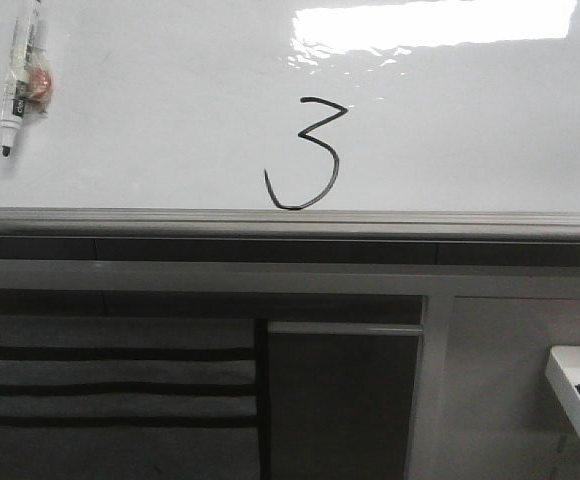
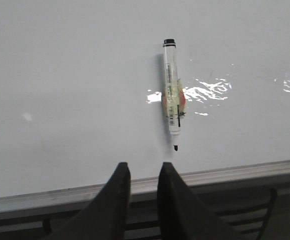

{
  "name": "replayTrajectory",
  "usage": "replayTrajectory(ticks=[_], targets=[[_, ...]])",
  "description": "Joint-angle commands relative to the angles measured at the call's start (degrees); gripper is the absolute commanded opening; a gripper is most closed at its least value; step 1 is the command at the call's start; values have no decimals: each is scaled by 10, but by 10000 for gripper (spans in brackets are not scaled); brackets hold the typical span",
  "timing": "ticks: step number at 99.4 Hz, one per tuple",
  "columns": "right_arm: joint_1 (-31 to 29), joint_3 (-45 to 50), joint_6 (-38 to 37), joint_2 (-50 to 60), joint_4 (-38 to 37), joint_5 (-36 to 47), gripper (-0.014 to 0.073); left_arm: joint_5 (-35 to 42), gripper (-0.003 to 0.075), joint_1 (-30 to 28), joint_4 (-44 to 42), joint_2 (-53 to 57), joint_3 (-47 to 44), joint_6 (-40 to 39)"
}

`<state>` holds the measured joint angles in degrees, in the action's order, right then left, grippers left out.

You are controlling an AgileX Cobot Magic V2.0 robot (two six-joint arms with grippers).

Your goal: Write number 3 on whiteboard

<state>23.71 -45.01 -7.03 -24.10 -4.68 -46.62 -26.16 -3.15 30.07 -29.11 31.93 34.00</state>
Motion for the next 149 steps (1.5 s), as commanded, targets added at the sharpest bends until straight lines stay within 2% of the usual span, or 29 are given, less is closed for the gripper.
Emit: replayTrajectory(ticks=[1,36,50,63,72,94,99,103,115,129,141,149], targets=[[-3,-10,-1,-4,-14,47,-73,43,113,-9,17,18,11,-10],[-3,-10,-1,-4,-14,47,-74,43,113,-9,17,19,11,-10],[-3,-10,-1,-4,-14,47,-74,71,93,36,-12,47,1,-8],[-3,-10,-1,-4,-14,47,-74,144,-19,72,-42,114,-50,-9],[-3,-10,-1,-4,-14,47,-74,180,-18,73,-43,163,-94,-9],[-3,-10,-1,-4,-14,47,-74,204,-18,60,-26,219,-178,-11],[-3,-10,-1,-4,-14,47,-74,213,-18,58,-33,233,-196,-32],[-3,-10,-1,-4,-14,47,-74,212,-18,54,-72,246,-208,-71],[-3,-10,-1,-4,-14,47,-74,215,-18,53,-224,284,-237,-255],[-3,-10,-1,-4,-14,47,-74,244,-18,53,-252,309,-278,-267],[-3,-10,-1,-4,-14,47,-74,323,-18,53,-256,313,-325,-267],[-3,-10,-1,-4,-14,47,-74,299,-18,54,-258,313,-323,-267]])
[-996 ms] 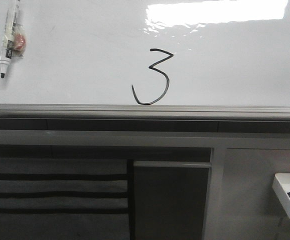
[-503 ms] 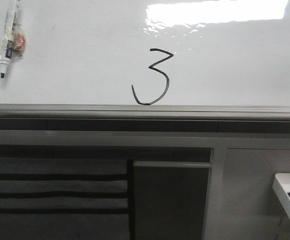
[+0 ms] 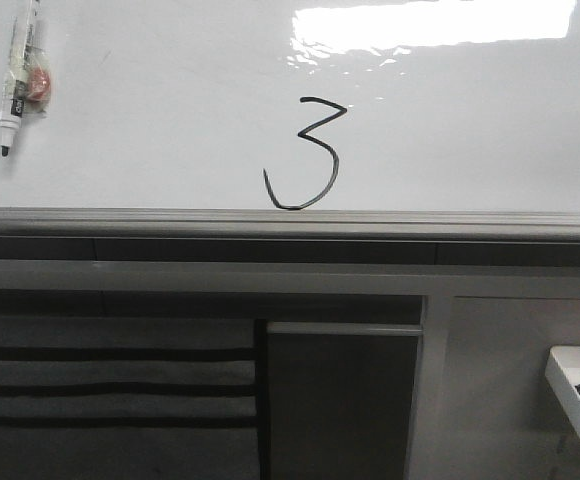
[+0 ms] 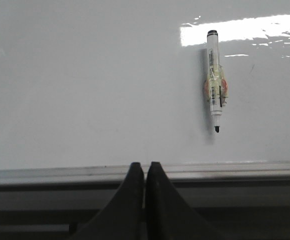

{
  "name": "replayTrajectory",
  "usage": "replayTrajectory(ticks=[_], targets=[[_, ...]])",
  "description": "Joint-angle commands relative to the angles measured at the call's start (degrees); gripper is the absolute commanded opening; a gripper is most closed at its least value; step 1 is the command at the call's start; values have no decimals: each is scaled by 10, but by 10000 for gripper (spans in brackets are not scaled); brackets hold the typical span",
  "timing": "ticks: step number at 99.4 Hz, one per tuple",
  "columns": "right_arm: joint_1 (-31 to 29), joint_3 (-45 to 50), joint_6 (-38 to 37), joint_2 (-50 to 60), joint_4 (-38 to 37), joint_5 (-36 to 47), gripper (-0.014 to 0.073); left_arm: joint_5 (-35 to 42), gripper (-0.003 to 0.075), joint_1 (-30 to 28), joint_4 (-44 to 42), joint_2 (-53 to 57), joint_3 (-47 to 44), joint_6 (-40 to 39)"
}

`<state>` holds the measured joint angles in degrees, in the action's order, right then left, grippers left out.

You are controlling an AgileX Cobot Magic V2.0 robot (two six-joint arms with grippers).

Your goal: Write number 3 on whiteboard

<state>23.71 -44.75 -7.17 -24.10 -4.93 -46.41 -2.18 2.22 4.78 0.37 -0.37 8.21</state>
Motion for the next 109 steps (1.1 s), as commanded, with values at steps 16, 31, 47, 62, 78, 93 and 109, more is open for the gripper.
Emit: replayTrajectory(ticks=[16,31,47,62,78,93,109], targets=[[-3,-13,0,-4,-11,44,-74,47,-18,0,-5,18,-2,-9],[-3,-13,0,-4,-11,44,-74,47,-18,0,-5,18,-2,-9],[-3,-13,0,-4,-11,44,-74,47,-18,0,-5,18,-2,-9],[-3,-13,0,-4,-11,44,-74,47,-18,0,-5,18,-2,-9],[-3,-13,0,-4,-11,44,-74,47,-18,0,-5,18,-2,-9],[-10,8,0,12,-11,57,-74,47,-18,0,-5,18,-2,-9],[-88,138,0,82,27,219,-74,47,-18,0,-5,18,-2,-9]])
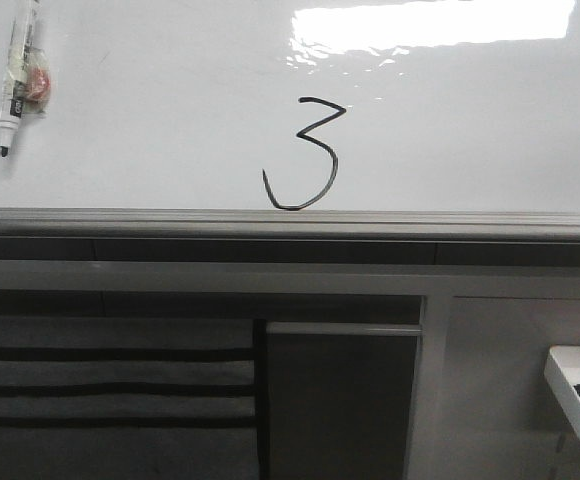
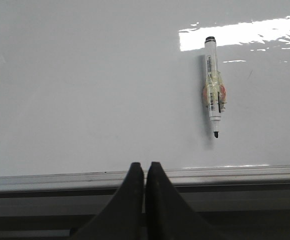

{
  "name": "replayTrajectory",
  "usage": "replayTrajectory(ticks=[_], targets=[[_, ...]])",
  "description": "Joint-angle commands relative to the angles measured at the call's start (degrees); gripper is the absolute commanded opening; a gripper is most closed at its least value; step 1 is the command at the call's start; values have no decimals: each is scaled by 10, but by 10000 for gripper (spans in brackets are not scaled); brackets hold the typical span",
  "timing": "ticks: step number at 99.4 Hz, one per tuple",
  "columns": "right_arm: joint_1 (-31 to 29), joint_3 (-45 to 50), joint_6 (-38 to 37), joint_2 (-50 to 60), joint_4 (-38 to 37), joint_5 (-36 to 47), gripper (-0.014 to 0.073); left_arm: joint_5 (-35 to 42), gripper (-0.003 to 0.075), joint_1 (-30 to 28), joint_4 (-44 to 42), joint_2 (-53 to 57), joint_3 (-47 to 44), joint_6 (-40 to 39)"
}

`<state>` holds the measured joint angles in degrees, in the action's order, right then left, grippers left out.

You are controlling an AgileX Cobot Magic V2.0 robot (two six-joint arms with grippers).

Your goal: Write number 3 on whiteboard

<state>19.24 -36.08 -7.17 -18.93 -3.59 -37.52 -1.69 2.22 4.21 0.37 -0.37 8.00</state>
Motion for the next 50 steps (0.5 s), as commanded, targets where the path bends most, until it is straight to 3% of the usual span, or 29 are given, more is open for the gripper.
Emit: replayTrajectory(ticks=[1,21,41,50], targets=[[-48,59,0,34,14,148,-74,43,-18,0,1,18,-2,-7],[-149,258,0,162,41,324,-74,43,-18,0,1,18,-2,-7],[-163,385,0,203,41,463,-74,43,-18,0,1,18,-2,-7],[-163,381,0,206,41,426,-74,43,-18,0,1,18,-2,-7]])
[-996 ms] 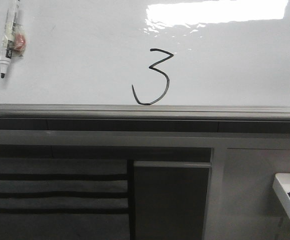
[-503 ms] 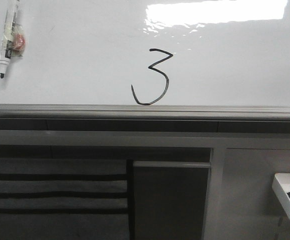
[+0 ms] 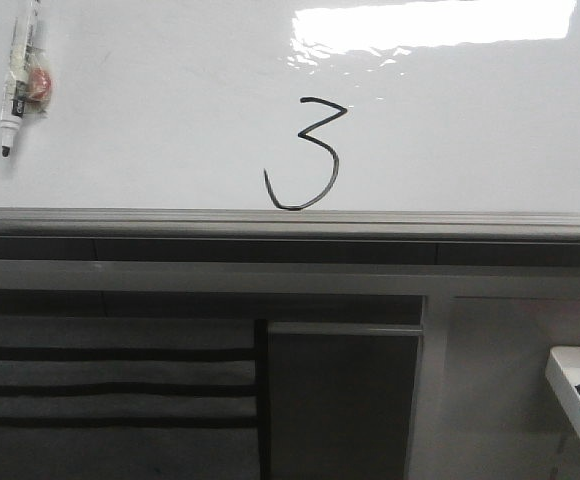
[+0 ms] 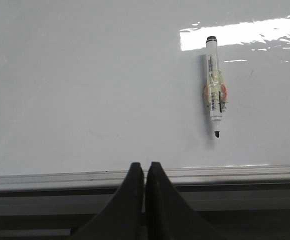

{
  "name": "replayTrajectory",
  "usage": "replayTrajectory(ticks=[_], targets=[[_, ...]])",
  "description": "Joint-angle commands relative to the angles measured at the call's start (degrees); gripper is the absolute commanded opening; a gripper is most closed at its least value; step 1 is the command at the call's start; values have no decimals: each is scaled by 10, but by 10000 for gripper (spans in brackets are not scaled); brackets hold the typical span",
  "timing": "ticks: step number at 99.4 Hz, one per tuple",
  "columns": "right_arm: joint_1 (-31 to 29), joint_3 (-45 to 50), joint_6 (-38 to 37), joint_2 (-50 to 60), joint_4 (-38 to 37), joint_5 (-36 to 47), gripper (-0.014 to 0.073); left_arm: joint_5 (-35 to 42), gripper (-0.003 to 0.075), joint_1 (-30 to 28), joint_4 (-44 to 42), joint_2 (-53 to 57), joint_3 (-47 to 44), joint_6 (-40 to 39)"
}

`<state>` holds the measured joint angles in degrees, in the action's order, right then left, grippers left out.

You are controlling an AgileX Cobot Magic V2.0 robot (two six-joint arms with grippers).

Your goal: Write number 3 on whiteboard

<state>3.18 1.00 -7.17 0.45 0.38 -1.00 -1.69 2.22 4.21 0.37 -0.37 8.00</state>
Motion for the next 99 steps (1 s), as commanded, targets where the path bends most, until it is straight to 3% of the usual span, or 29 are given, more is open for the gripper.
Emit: replayTrajectory(ticks=[1,99], targets=[[-3,12,0,13,1,62,-74,43,-18,0,1,18,-2,-7],[-3,12,0,13,1,55,-74,43,-18,0,1,18,-2,-7]])
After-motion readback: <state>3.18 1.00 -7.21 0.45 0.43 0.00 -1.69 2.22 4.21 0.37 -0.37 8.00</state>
